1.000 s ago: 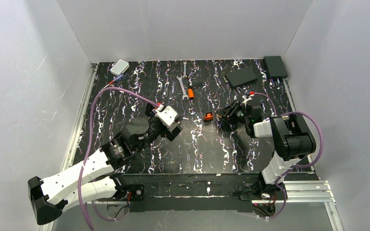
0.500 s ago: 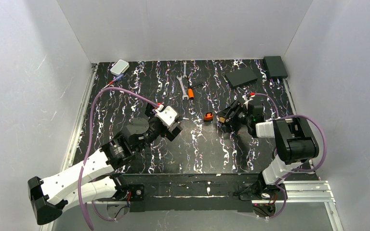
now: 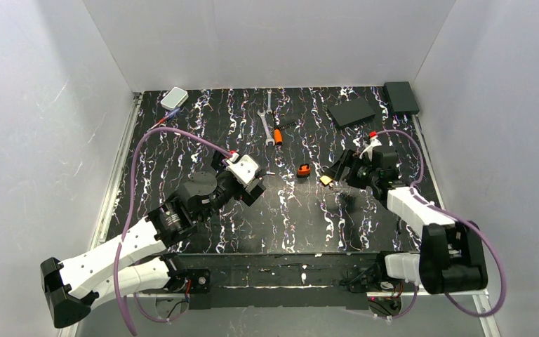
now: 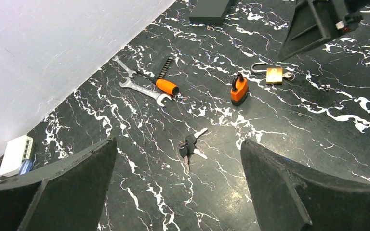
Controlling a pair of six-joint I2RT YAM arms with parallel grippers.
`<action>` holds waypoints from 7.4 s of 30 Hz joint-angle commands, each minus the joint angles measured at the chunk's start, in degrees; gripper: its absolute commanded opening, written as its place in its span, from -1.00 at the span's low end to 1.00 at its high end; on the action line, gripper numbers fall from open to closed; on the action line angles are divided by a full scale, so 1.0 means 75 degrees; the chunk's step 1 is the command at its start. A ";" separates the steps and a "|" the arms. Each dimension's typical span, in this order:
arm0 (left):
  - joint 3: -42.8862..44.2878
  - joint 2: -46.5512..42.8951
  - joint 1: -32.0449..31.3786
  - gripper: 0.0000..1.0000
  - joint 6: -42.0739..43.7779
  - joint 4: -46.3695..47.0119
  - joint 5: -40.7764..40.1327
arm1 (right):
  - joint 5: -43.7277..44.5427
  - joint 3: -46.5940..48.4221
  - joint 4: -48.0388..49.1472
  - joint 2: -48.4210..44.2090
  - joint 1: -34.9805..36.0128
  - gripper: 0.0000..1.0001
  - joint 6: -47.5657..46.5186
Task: Unlock with the key
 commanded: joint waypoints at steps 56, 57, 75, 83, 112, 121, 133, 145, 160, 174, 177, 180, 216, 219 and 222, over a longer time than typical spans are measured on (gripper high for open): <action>-0.0038 -0.0240 0.0038 0.99 0.0314 0.0145 0.0345 | 0.2132 0.3170 -0.0239 0.3265 0.3003 0.47 -0.5115; -0.0039 -0.0235 0.0038 0.99 0.0318 0.0145 0.0340 | 0.2178 0.3195 -0.0246 0.3318 0.3015 0.41 -0.5113; -0.0061 -0.0356 0.0037 0.99 0.0421 0.0168 0.0216 | 0.2500 0.3459 -0.1306 0.3315 0.3618 -0.50 -0.3457; -0.0051 -0.0409 0.0038 0.99 0.0407 0.0156 0.0248 | 0.2872 0.3377 -0.1396 0.3105 0.3749 0.33 -0.3117; -0.0055 -0.0429 0.0039 0.99 0.0383 0.0145 0.0356 | 0.3426 0.3283 -0.0671 0.3784 0.4092 -0.12 -0.3834; -0.0056 -0.0405 0.0038 0.99 0.0395 0.0141 0.0344 | 0.3287 0.3277 -0.0528 0.3921 0.4092 -0.56 -0.3881; 0.0049 -0.0543 0.0044 0.99 0.0341 -0.0119 0.0787 | 0.1098 0.2710 -0.1112 0.1651 0.4090 -0.97 -0.4294; 0.0825 -0.0238 0.0203 0.96 -0.0309 -0.1502 0.3846 | -0.1361 0.2197 -0.1650 -0.1059 0.4088 -0.97 -0.4001; 0.1196 0.0526 0.0564 0.69 -0.0735 -0.1851 0.5463 | -0.1979 0.1866 -0.1967 -0.2005 0.4097 -0.97 -0.3368; 0.0963 0.1614 0.0595 0.75 -0.0495 -0.1032 0.0308 | 0.3791 0.1179 -0.1518 -0.0160 0.4658 -0.97 -0.1385; 0.1041 0.2270 0.0616 0.75 -0.0564 -0.1002 -0.0230 | 0.4321 0.0914 -0.0999 0.0246 0.4832 -0.97 -0.1198; 0.1269 0.3145 0.0678 0.70 -0.0679 -0.1147 -0.0700 | 0.4969 0.0730 -0.0566 0.0645 0.5067 -0.97 -0.1222; 0.3754 0.8018 0.2803 -0.22 -0.1739 -0.2835 0.1590 | 0.5258 0.0503 -0.0630 0.0386 0.5614 0.17 -0.1372; 0.3878 0.8141 0.2858 -0.60 -0.1776 -0.2926 0.1768 | 0.5331 0.0577 -0.0572 0.0646 0.5617 0.17 -0.1482; 0.3969 0.8203 0.2865 -0.81 -0.1773 -0.3024 0.1808 | 0.5380 0.0617 -0.0489 0.0931 0.5617 0.17 -0.1523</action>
